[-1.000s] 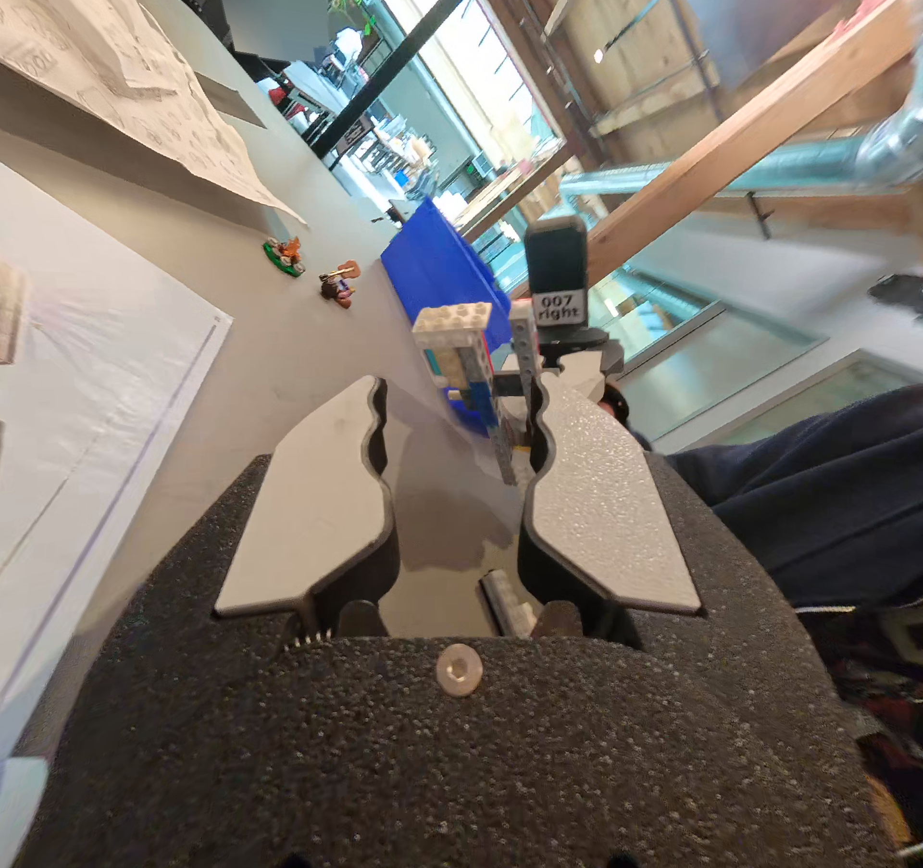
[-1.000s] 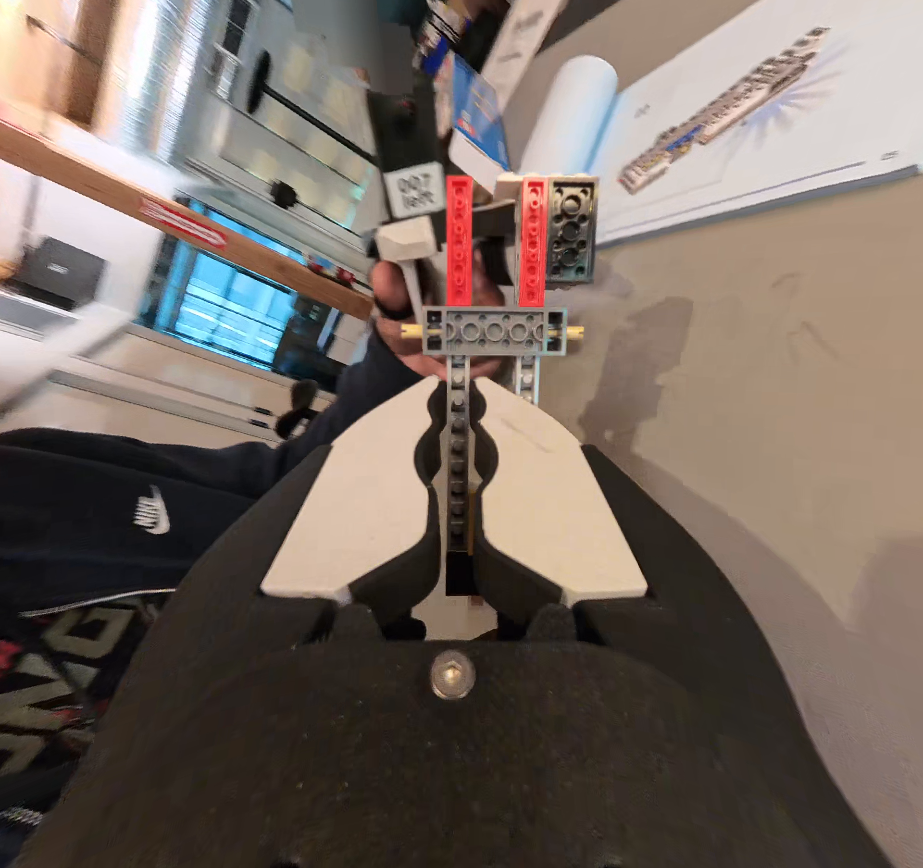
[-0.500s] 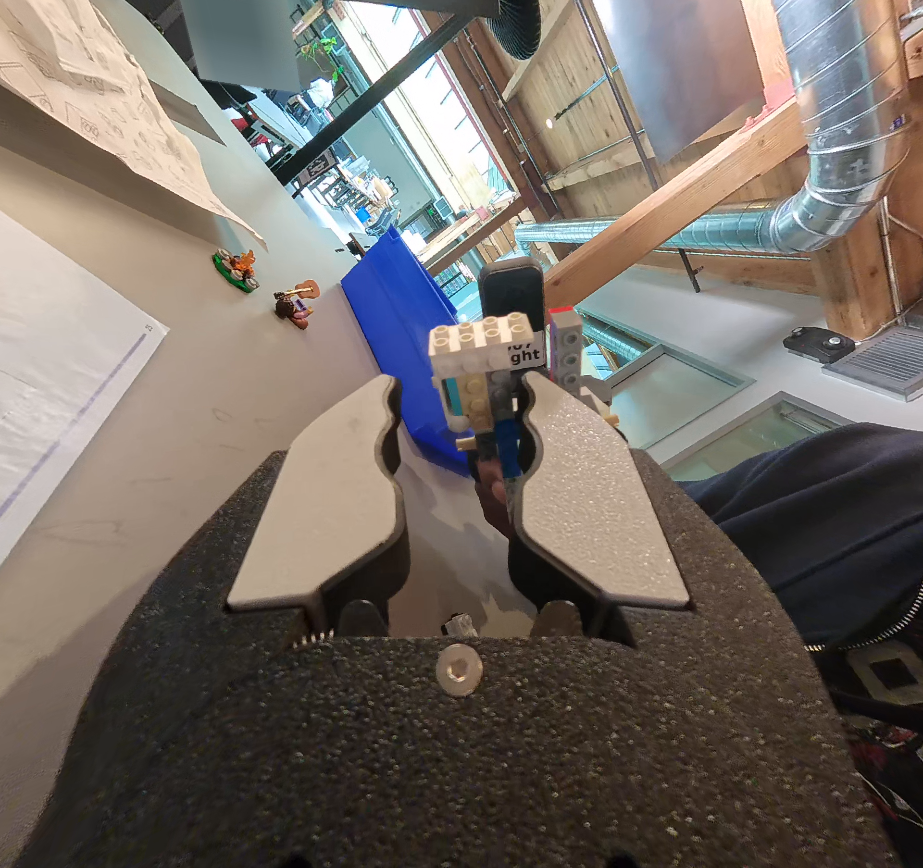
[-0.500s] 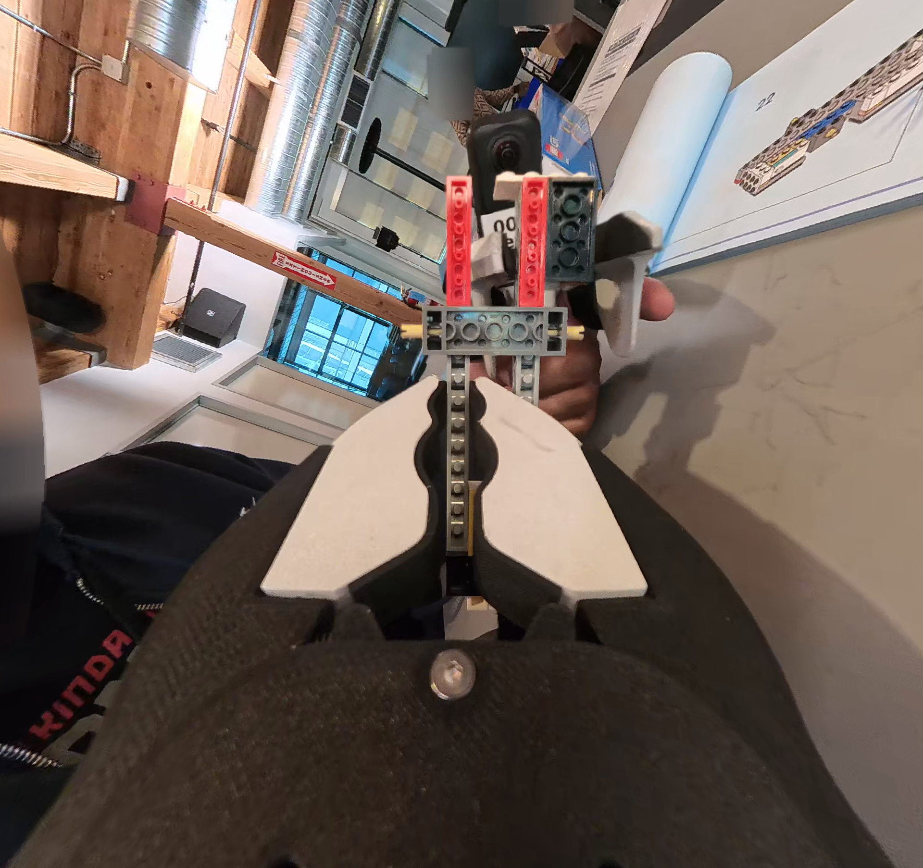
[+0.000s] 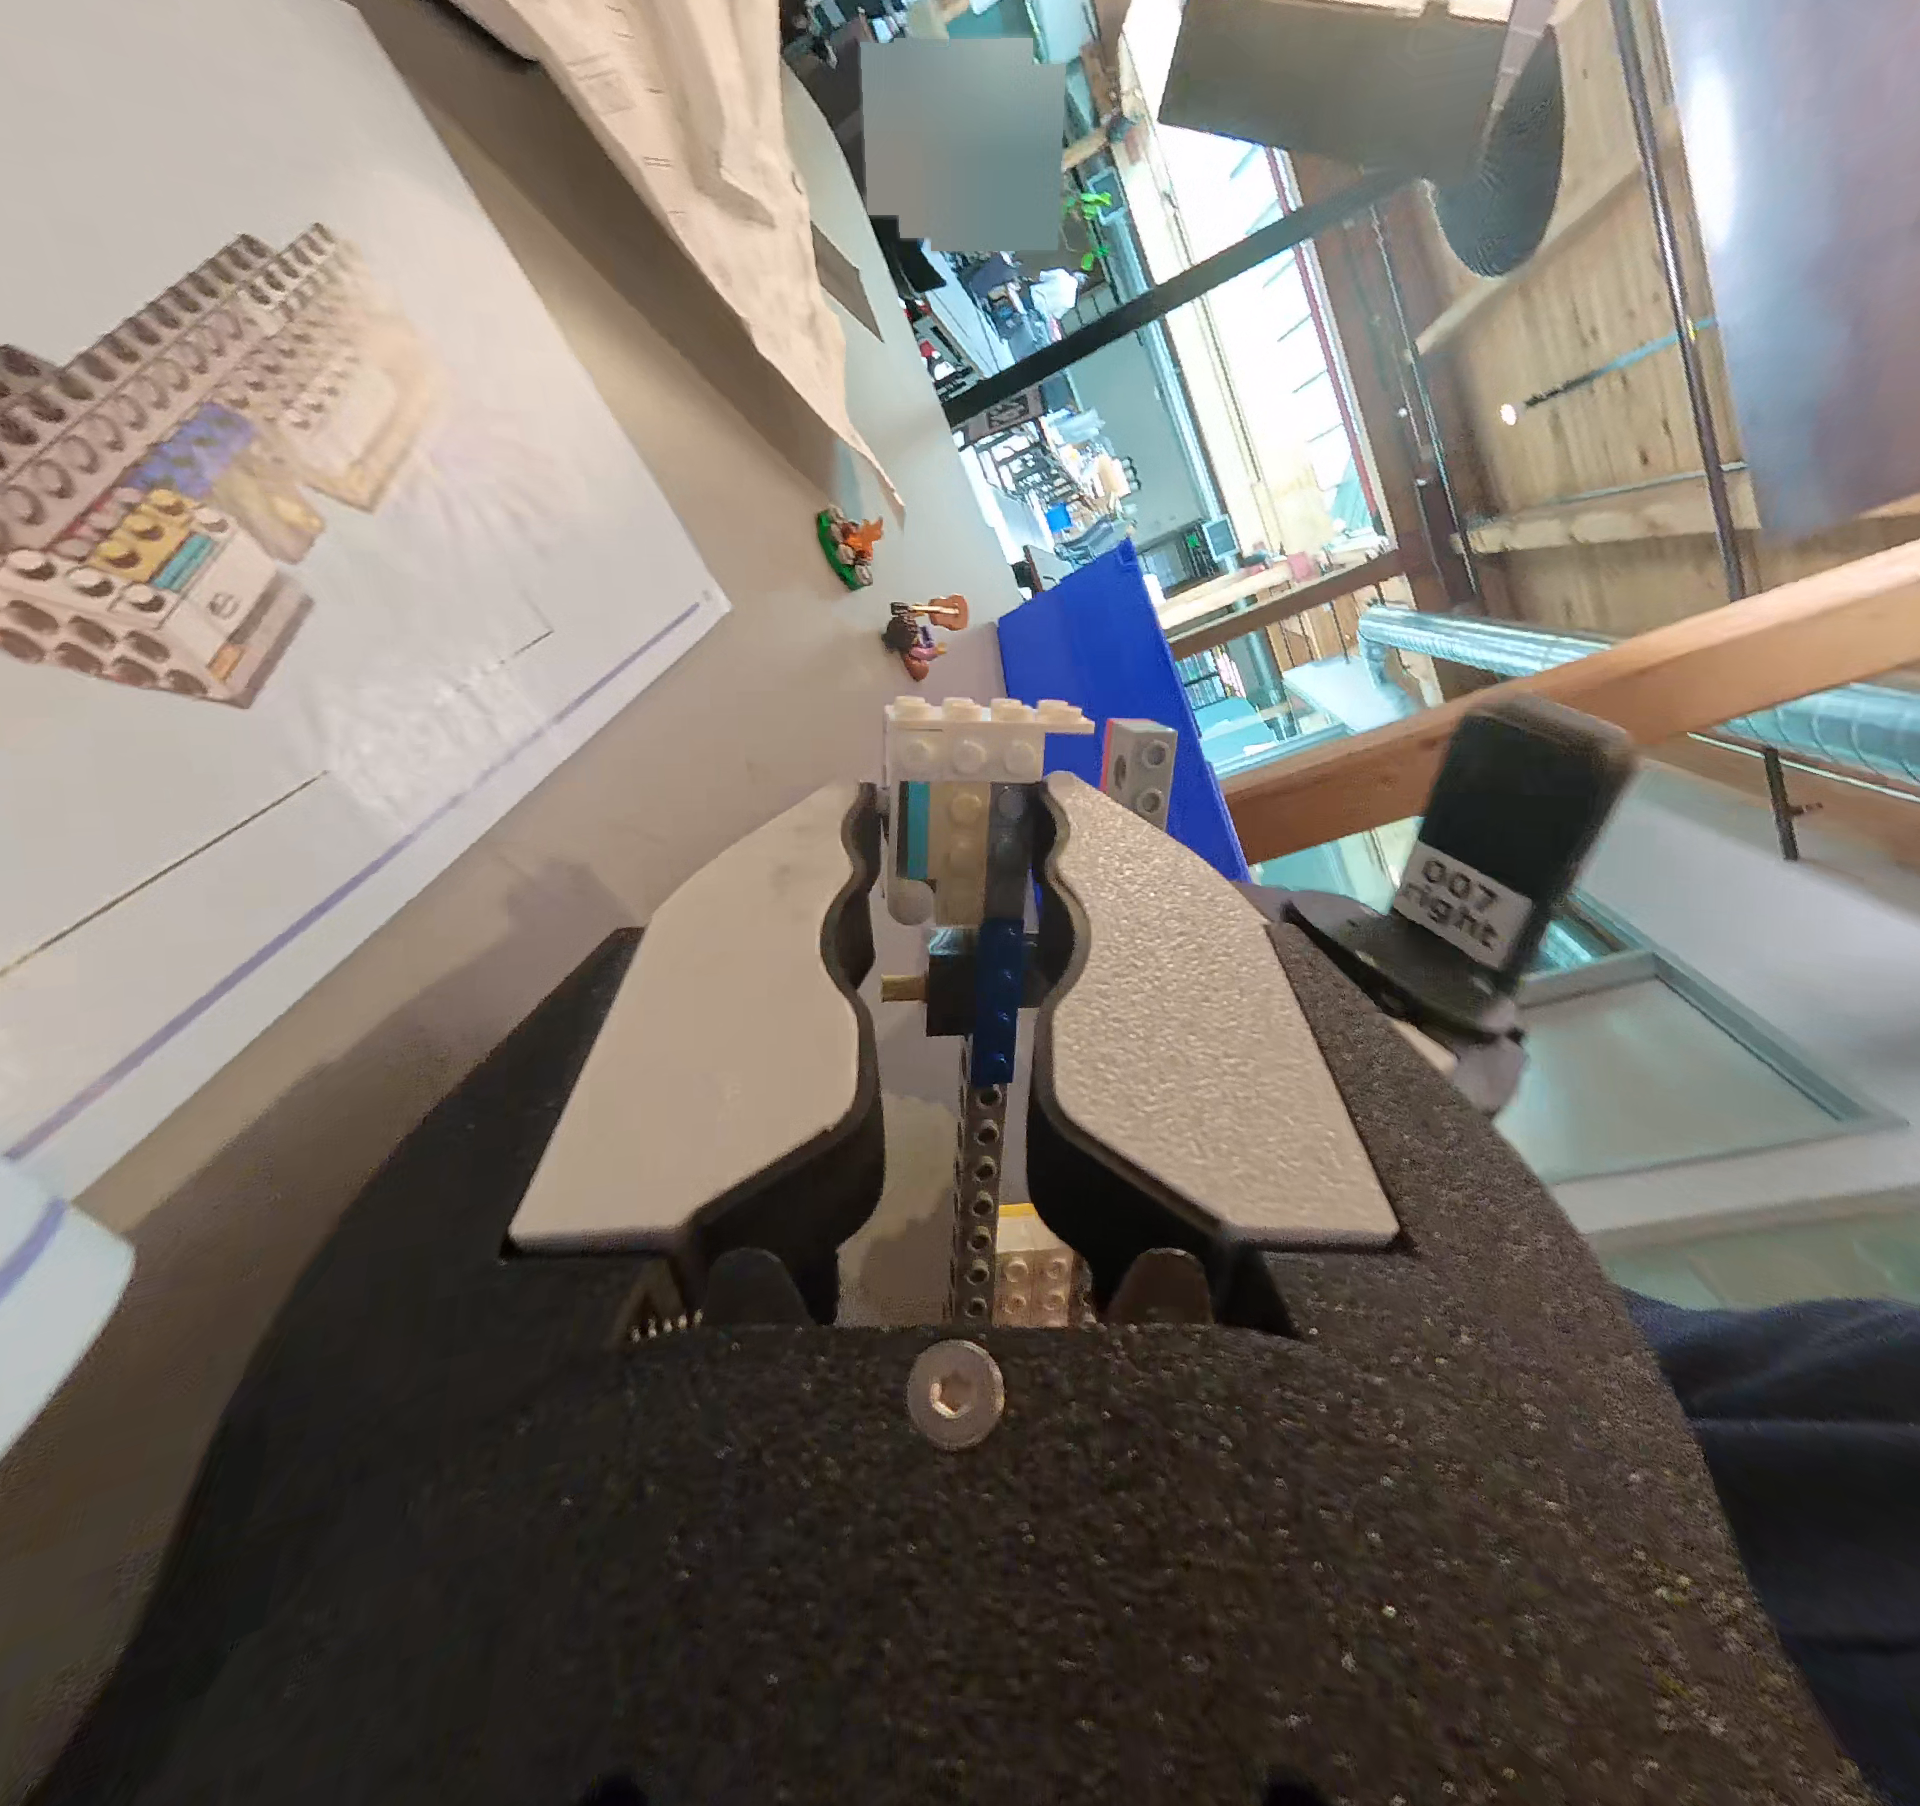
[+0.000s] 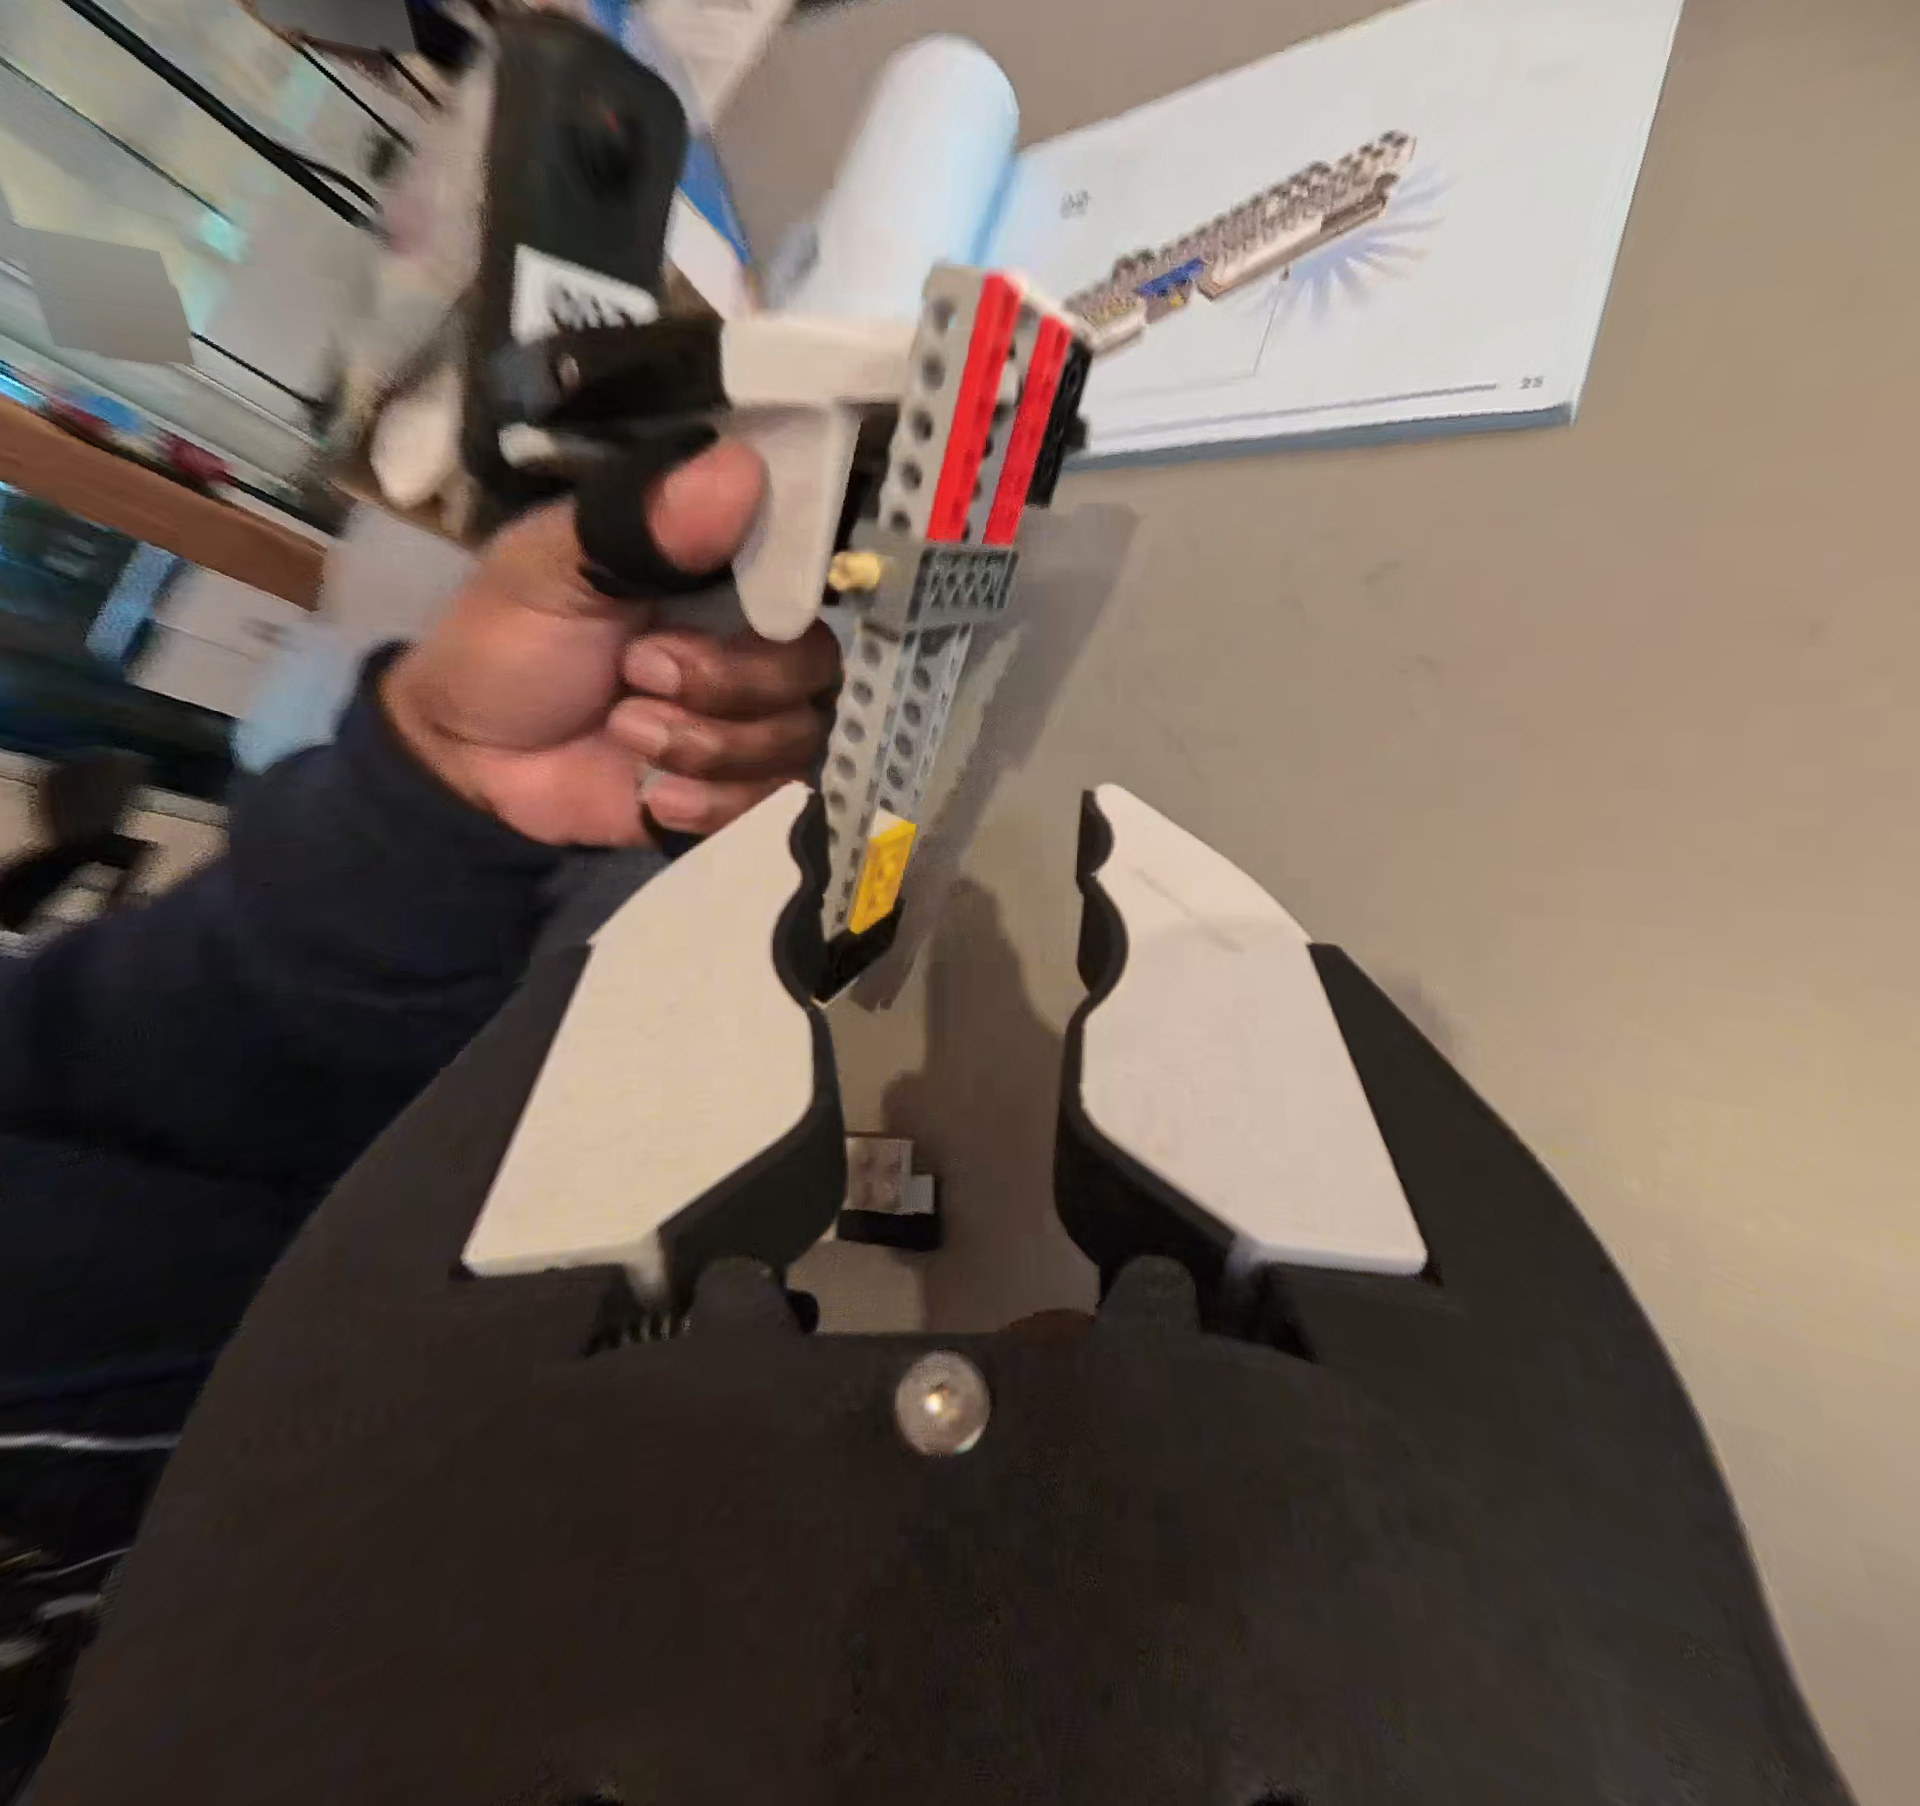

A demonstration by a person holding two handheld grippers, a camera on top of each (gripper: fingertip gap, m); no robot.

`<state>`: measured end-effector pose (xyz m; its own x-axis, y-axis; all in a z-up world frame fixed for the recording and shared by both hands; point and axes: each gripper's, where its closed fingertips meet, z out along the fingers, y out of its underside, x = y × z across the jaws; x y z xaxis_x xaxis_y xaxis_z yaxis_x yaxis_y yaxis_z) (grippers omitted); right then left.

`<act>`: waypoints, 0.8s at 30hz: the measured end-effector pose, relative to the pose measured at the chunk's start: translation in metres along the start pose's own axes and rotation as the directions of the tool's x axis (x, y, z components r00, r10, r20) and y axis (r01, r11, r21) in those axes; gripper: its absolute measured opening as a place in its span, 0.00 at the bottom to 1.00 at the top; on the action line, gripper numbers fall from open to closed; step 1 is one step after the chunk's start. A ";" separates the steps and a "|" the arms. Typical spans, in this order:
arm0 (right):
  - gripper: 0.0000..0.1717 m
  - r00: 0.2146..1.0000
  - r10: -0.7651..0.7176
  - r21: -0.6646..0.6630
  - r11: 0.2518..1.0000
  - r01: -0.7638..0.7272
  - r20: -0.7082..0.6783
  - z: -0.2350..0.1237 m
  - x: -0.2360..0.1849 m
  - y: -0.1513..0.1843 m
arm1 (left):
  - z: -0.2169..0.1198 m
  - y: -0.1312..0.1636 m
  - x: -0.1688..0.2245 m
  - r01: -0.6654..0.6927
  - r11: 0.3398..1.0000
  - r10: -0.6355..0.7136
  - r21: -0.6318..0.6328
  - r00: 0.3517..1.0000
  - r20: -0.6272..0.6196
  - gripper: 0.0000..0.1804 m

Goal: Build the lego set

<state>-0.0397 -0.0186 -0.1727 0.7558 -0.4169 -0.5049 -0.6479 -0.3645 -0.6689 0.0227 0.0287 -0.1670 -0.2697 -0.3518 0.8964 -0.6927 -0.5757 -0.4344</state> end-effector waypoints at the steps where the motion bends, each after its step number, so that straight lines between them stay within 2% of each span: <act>1: 0.27 0.998 -0.043 -0.031 0.999 0.042 -0.038 0.005 -0.003 0.006 | 0.000 0.000 -0.003 0.005 1.000 -0.006 0.011 1.000 0.025 0.15; 5: 0.26 0.981 -0.111 -0.114 0.989 0.093 -0.162 0.021 -0.004 0.022 | -0.001 0.001 -0.013 -0.009 0.999 0.004 0.042 0.993 0.122 0.15; 7: 0.20 0.975 -0.106 -0.127 0.989 0.082 -0.194 0.027 0.003 0.025 | -0.002 0.001 -0.014 -0.012 0.999 0.005 0.053 0.990 0.140 0.15; 11: 0.10 0.984 -0.078 -0.126 0.990 0.059 -0.158 0.031 0.009 0.021 | -0.004 -0.002 -0.018 -0.037 0.998 0.026 0.056 0.984 0.177 0.15; 14: 0.10 0.991 -0.067 -0.148 0.988 0.051 -0.112 0.029 0.014 0.019 | -0.006 -0.003 -0.018 -0.036 0.998 0.027 0.045 0.984 0.174 0.16; 18: 0.09 1.000 -0.015 -0.196 0.980 0.014 -0.004 0.024 0.018 0.019 | -0.006 0.001 -0.020 -0.028 0.999 0.031 -0.024 0.985 0.170 0.21; 21: 0.10 0.995 0.042 -0.234 0.972 -0.020 0.093 0.016 0.021 0.020 | -0.008 0.002 -0.022 -0.090 0.992 0.107 -0.089 0.973 0.206 0.27; 24: 0.10 0.989 0.040 -0.305 0.952 0.005 0.141 0.007 0.026 0.028 | -0.013 0.002 -0.025 -0.204 0.965 0.243 -0.165 0.934 0.261 0.29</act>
<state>-0.0375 -0.0338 -0.2081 0.7350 -0.3100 -0.6030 -0.6424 -0.6031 -0.4729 0.0196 0.0461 -0.1892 -0.2453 -0.6611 0.7091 -0.7237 -0.3618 -0.5877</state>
